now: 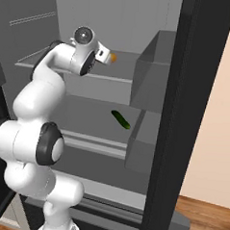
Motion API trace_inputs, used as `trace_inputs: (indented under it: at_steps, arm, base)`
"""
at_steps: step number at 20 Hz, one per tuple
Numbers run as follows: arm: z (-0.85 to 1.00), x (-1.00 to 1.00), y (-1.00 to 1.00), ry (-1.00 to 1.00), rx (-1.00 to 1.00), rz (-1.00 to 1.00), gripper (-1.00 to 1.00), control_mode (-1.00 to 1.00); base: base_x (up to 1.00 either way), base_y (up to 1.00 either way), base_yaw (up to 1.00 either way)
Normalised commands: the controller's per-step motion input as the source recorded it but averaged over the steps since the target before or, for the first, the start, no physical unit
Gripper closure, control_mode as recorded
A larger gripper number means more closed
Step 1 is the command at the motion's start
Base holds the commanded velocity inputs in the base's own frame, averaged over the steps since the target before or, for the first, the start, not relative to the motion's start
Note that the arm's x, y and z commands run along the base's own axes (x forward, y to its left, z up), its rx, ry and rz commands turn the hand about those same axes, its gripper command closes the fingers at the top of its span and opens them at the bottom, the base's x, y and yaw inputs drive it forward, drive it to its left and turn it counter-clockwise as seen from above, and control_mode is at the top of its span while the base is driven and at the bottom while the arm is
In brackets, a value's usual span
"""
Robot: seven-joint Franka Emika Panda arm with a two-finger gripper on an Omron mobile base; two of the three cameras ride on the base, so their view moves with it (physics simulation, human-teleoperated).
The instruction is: Place the orange in the correct fridge rack based on whether it is a fruit or vegetable. Finally, close the fridge door.
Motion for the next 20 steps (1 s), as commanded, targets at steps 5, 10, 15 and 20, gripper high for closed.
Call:
trace_inputs:
  at_steps: [5, 10, 15, 20]
  arm:
    - [-0.24, 0.84, 0.03, 0.00, 0.00, 0.00, 1.00, -1.00]
    - [-0.50, 0.19, 0.11, -0.03, -0.03, 0.00, -1.00, -1.00]
    - [-0.18, -0.21, 0.00, -0.06, -0.02, 0.00, -1.00, -1.00]
    - [0.06, -0.63, 0.04, -0.12, -0.03, 0.00, -1.00, -1.00]
  base:
    - [0.00, 0.00, 0.00]
    - [0.00, 0.00, 0.00]
    - [0.00, 0.00, 0.00]
    - [0.00, 0.00, 0.00]
